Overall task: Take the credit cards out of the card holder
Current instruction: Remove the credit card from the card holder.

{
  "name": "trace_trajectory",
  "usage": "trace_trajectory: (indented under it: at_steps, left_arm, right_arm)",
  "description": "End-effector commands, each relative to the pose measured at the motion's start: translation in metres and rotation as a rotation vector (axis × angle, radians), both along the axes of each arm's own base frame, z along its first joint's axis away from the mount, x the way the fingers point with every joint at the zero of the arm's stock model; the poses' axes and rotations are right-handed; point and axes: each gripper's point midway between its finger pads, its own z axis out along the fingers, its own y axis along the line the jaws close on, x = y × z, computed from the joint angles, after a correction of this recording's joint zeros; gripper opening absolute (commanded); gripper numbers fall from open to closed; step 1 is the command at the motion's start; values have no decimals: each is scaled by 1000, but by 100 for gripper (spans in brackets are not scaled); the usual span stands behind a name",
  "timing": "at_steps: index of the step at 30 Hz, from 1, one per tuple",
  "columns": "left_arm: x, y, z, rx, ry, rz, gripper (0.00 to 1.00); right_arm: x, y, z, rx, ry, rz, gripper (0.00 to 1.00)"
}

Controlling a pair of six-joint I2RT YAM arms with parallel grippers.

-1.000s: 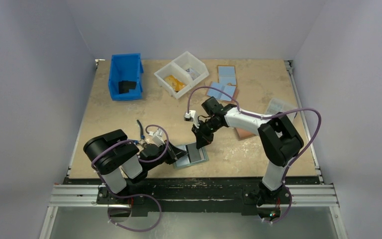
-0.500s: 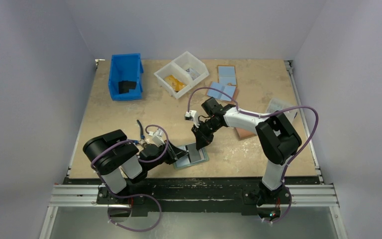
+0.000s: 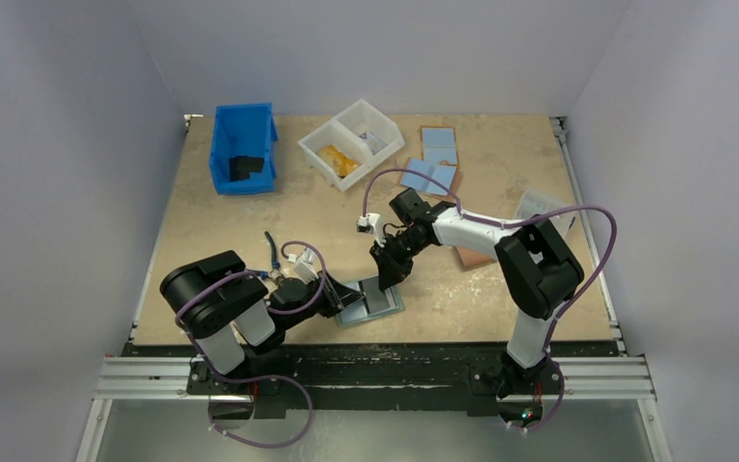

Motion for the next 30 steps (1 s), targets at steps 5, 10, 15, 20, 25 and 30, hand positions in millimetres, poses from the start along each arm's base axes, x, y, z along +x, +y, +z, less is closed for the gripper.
trace_trajectory:
  at_steps: [5, 10, 15, 20, 25, 30]
  left_arm:
    - [4, -6, 21, -56, -63, -3, 14]
    - [4, -6, 20, -55, -62, -1, 14]
    - [5, -6, 20, -54, -60, 0, 14]
    - [5, -6, 20, -55, -61, 0, 15]
    - [5, -6, 20, -57, -60, -1, 19]
    - [4, -6, 21, -60, -60, -3, 22]
  right_arm:
    - [5, 1, 17, 30, -62, 19, 22]
    - [9, -2, 15, 11, -81, 1, 22]
    - [12, -4, 12, -3, -87, -10, 23]
    - [8, -4, 9, -6, -73, 2, 24]
    - [2, -4, 2, -16, -39, 15, 24]
    - [-10, 2, -3, -6, 16, 43, 20]
